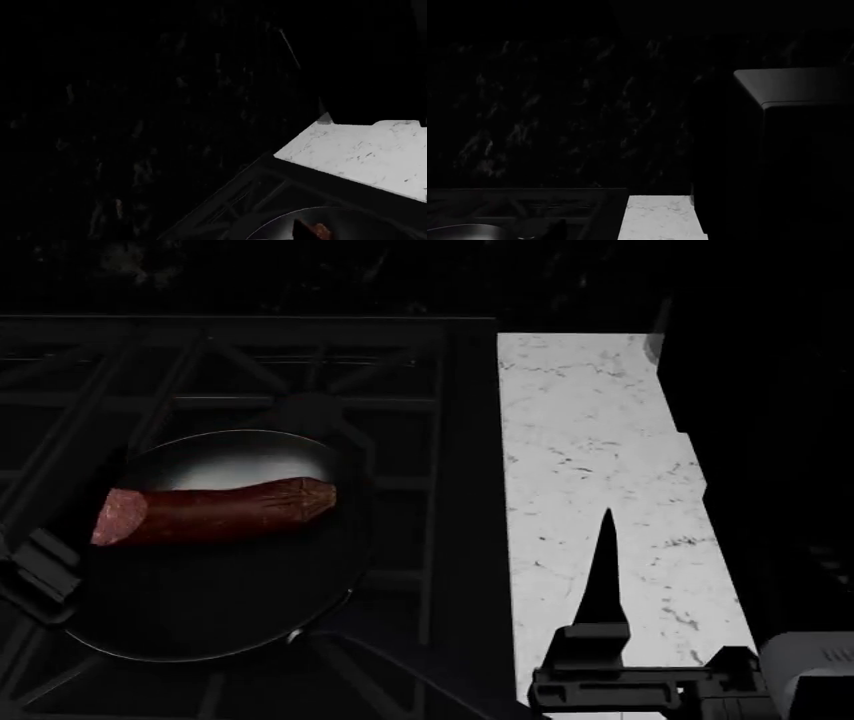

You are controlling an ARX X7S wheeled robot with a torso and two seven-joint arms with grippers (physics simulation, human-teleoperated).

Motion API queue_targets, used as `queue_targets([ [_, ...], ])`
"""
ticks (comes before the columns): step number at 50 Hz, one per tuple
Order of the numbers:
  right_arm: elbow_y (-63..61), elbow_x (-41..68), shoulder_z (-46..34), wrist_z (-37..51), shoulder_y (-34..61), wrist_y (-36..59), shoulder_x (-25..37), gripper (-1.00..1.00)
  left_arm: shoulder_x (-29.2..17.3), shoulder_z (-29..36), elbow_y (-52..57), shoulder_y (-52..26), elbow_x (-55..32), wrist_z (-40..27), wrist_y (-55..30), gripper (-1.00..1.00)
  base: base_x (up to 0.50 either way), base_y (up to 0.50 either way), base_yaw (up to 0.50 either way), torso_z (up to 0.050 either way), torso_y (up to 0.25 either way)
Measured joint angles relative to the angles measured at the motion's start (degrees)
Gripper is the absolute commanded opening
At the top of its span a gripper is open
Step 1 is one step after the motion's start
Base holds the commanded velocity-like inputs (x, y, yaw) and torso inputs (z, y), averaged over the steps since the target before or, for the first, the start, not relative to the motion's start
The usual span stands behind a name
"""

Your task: Pick the salami from the plate and place it in the pan.

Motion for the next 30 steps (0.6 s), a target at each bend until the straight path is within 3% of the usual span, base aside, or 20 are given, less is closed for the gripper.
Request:
queue_targets([
  [5, 0.98, -0.13, -0.03, -0.44, 0.33, -0.46, 0.18, 1.00, 1.64, -5.10, 4.62, 11.43, 1.79, -14.57, 6.16, 1.00, 0.00, 0.00, 0.00, 0.000, 0.000],
  [11, 1.69, -0.21, 0.35, -0.42, -0.07, -1.23, -0.10, 1.00, 4.39, -9.60, 7.01, 23.11, 4.64, -26.00, 14.13, 1.00, 0.00, 0.00, 0.00, 0.000, 0.000],
  [20, 2.68, -0.50, 1.47, 0.14, -1.65, -2.89, -1.06, 1.00, 9.10, -14.05, 6.32, 35.10, 8.54, -35.95, 24.04, 1.00, 0.00, 0.00, 0.00, 0.000, 0.000],
  [30, 4.60, -1.30, 2.45, 0.67, -2.66, -4.38, -1.71, 1.00, 12.56, -17.42, 3.60, 41.17, 10.15, -41.02, 30.37, 1.00, 0.00, 0.00, 0.00, 0.000, 0.000],
])
